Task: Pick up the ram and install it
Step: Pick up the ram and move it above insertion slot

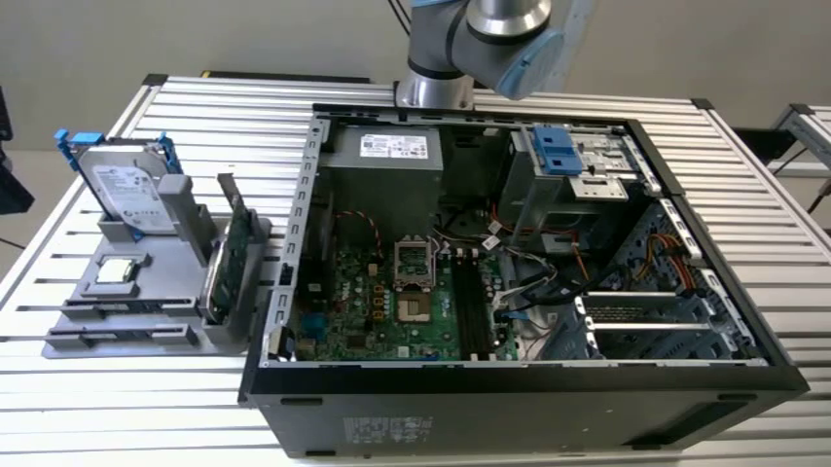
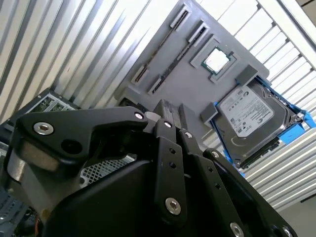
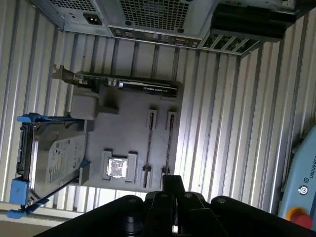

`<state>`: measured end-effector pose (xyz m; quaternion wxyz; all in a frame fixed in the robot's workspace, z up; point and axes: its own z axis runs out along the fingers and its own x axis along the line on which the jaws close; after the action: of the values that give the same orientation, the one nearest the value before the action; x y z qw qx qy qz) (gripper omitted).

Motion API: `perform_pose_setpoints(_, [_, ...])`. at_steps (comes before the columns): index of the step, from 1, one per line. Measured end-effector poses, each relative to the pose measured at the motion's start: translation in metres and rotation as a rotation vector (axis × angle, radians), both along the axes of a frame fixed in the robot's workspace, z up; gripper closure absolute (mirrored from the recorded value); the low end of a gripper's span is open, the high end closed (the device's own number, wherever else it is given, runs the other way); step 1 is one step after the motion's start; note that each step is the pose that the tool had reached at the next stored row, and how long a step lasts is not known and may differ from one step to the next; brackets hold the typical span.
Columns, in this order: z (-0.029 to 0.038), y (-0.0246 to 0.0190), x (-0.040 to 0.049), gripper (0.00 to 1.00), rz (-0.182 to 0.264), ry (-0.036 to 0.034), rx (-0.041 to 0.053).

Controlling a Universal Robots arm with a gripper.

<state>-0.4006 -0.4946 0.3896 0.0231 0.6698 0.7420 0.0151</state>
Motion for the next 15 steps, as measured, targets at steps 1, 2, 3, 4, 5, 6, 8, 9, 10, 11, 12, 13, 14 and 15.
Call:
perform_pose_setpoints(1, [0.0,0.0,0.0,1.0,-0.008,0.0008,0.0012])
perform_pose_setpoints(2, [0.0,0.0,0.0001,1.0,-0.016,0.0017,0.0026])
perform_pose_setpoints(3, [0.0,0.0,0.0001,1.0,-0.025,0.0029,0.0041])
perform_pose_setpoints(4, [0.0,0.0,0.0001,1.0,-0.032,0.0043,0.0055])
perform_pose_setpoints(5, [-0.0001,0.0,0.0001,1.0,-0.039,0.0059,0.007])
perform_pose_setpoints(6, [-0.0001,0.0,0.0001,1.0,-0.045,0.0082,0.0087])
perform_pose_setpoints(8, [0.0,0.0,0.0001,1.0,-0.057,0.0123,0.0115])
perform_pose_setpoints(9, [0.0,0.0,0.0001,1.0,-0.064,0.0128,0.0127])
perform_pose_setpoints(10, [0.0,0.0,0.0001,1.0,-0.071,0.0131,0.0138])
perform_pose_setpoints(11, [0.0,0.0,0.0001,1.0,-0.078,0.0135,0.0145])
perform_pose_setpoints(12, [0.0,0.0,0.0001,1.0,-0.084,0.0145,0.0148])
perform_pose_setpoints(13, [0.0,0.0,0.0001,1.0,-0.09,0.0153,0.015])
perform_pose_setpoints(14, [0.0,-0.0001,0.0001,1.0,-0.095,0.0158,0.0153])
perform_pose_setpoints(15, [-0.0001,-0.0001,0.0001,1.0,-0.101,0.0161,0.0155])
